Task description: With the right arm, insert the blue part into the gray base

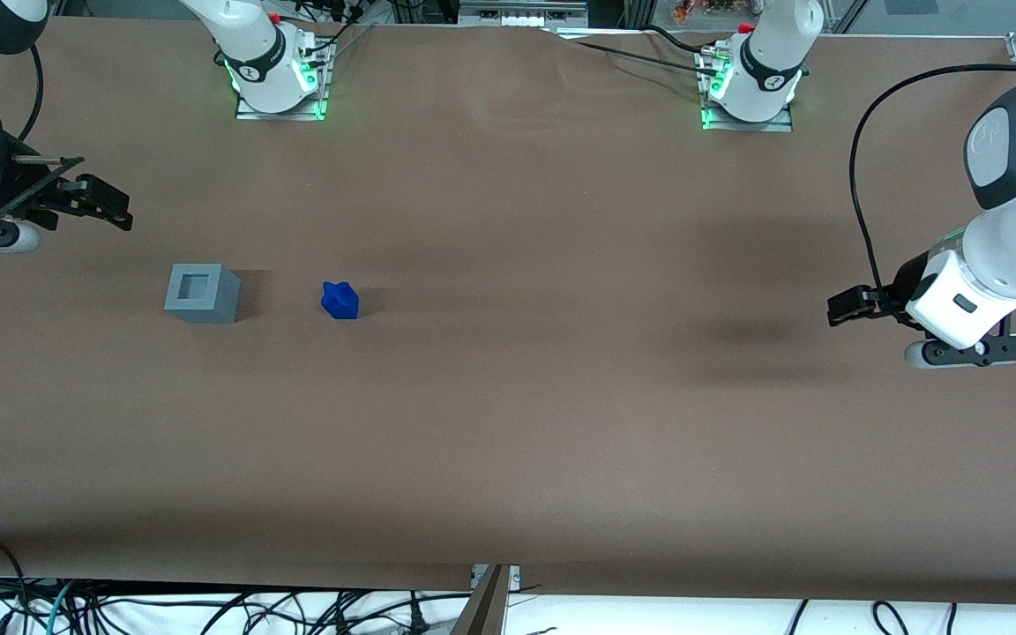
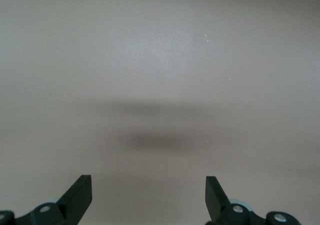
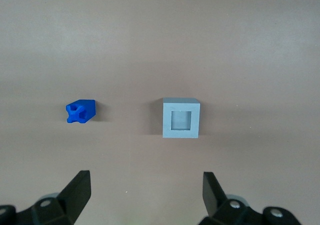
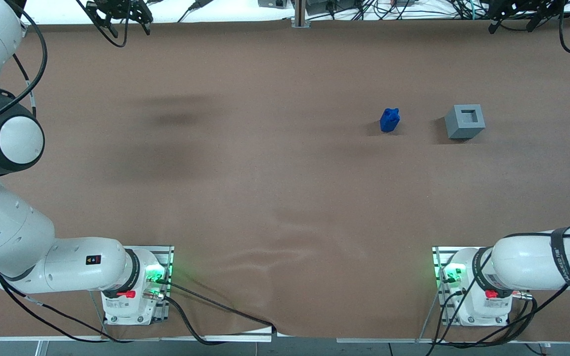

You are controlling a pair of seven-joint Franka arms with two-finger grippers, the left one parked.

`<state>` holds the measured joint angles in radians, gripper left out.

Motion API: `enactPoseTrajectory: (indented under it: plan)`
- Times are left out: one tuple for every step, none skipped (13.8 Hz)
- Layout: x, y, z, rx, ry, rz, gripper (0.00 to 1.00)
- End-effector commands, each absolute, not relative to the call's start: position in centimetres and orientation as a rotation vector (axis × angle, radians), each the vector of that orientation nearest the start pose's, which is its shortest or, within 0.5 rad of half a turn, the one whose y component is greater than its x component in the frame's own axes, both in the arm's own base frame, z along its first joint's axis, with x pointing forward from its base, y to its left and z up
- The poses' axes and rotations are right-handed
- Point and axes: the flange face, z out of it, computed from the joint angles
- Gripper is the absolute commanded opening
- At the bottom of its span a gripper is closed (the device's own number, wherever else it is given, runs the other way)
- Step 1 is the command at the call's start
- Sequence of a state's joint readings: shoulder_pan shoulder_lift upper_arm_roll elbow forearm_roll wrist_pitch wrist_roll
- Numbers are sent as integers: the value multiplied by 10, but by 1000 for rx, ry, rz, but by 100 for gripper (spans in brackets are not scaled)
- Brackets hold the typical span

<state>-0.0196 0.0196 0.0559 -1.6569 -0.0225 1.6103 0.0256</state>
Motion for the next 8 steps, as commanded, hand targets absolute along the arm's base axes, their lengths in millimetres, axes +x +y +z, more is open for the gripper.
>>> enactPoseTrajectory:
  plan:
    - [558, 20, 584, -3161, -28, 103, 99]
    - [558, 20, 584, -3161, -26, 103, 99]
    - [559, 20, 583, -3161, -26, 106, 99]
    - [559, 20, 583, -3159, -26, 106, 99]
    - [559, 20, 583, -3159, -26, 106, 99]
    - [559, 20, 583, -3159, -21, 106, 99]
    - [559, 20, 583, -3159, -19, 106, 99]
    - [559, 20, 583, -3159, -23, 103, 99]
